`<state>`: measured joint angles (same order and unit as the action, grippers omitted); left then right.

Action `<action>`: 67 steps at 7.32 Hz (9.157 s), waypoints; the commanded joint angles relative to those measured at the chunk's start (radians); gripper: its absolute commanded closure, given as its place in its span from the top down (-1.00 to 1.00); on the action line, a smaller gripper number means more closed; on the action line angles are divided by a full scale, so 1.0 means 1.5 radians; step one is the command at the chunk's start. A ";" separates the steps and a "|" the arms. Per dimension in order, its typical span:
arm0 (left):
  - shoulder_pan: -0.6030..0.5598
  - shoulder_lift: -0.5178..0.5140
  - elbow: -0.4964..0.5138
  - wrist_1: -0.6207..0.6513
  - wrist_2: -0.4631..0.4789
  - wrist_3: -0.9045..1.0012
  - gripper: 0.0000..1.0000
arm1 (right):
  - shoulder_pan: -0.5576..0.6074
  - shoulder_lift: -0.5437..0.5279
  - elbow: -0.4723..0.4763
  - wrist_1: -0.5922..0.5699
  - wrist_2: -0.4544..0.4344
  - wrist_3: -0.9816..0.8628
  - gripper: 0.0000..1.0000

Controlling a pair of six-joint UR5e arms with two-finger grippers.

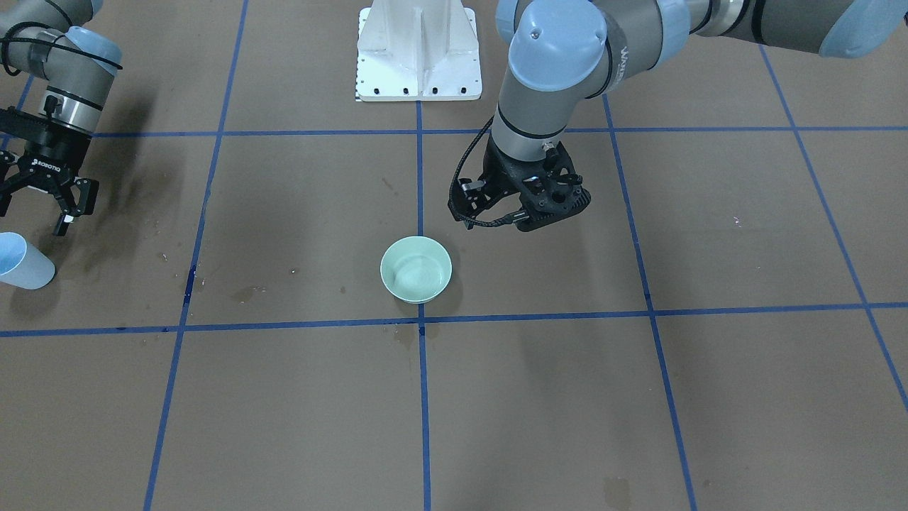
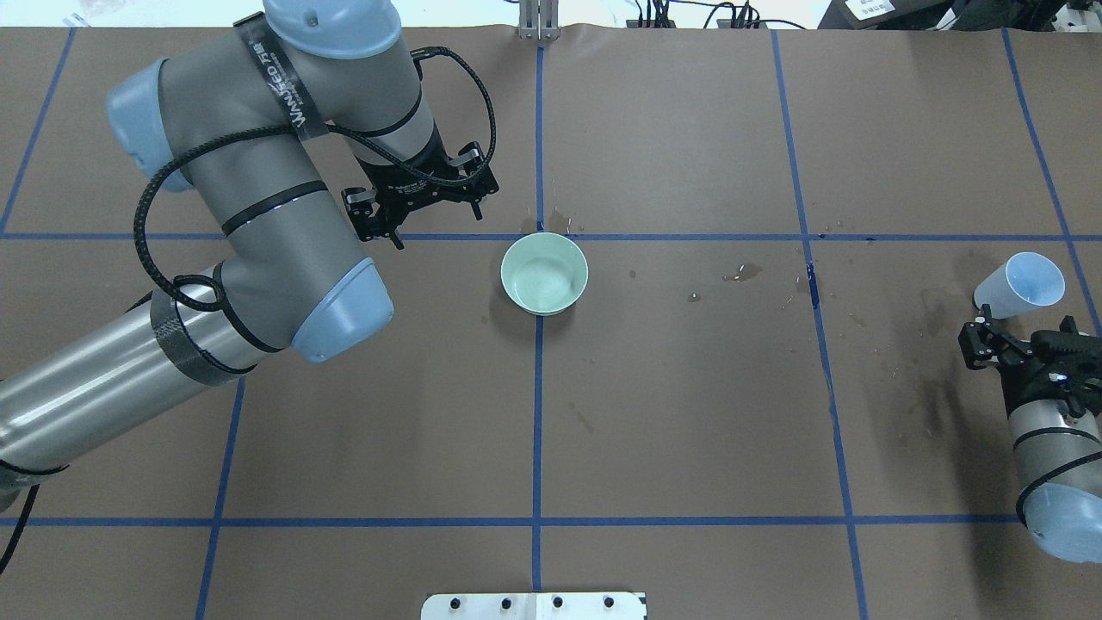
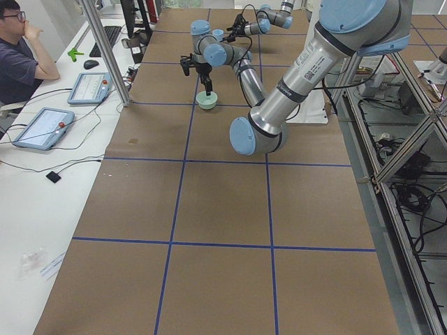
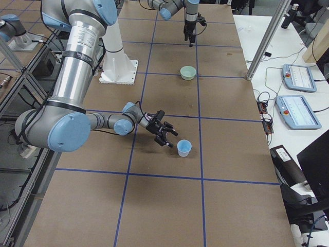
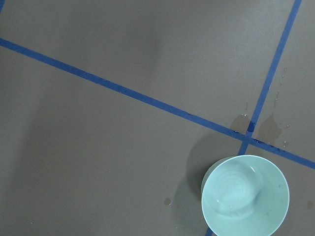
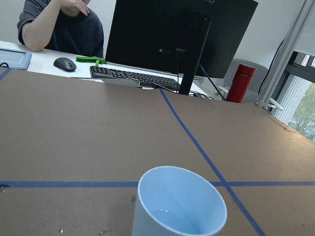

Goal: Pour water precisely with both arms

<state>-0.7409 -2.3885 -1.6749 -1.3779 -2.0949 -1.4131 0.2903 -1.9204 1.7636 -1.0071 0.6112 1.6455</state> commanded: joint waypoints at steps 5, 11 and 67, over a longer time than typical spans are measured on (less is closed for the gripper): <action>0.000 0.000 0.006 -0.003 0.000 0.001 1.00 | 0.001 0.038 -0.054 0.002 -0.008 -0.002 0.99; 0.000 -0.002 0.006 -0.002 0.000 0.001 1.00 | 0.056 0.055 -0.084 0.003 0.004 -0.024 0.99; -0.160 0.156 -0.131 0.110 -0.005 0.385 1.00 | 0.146 0.648 -0.030 -0.282 0.783 -0.857 -1.00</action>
<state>-0.9791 -2.1558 -1.8714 -1.2134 -2.1031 -0.8362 0.5151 -0.9619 1.7267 -1.3778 1.7838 0.3636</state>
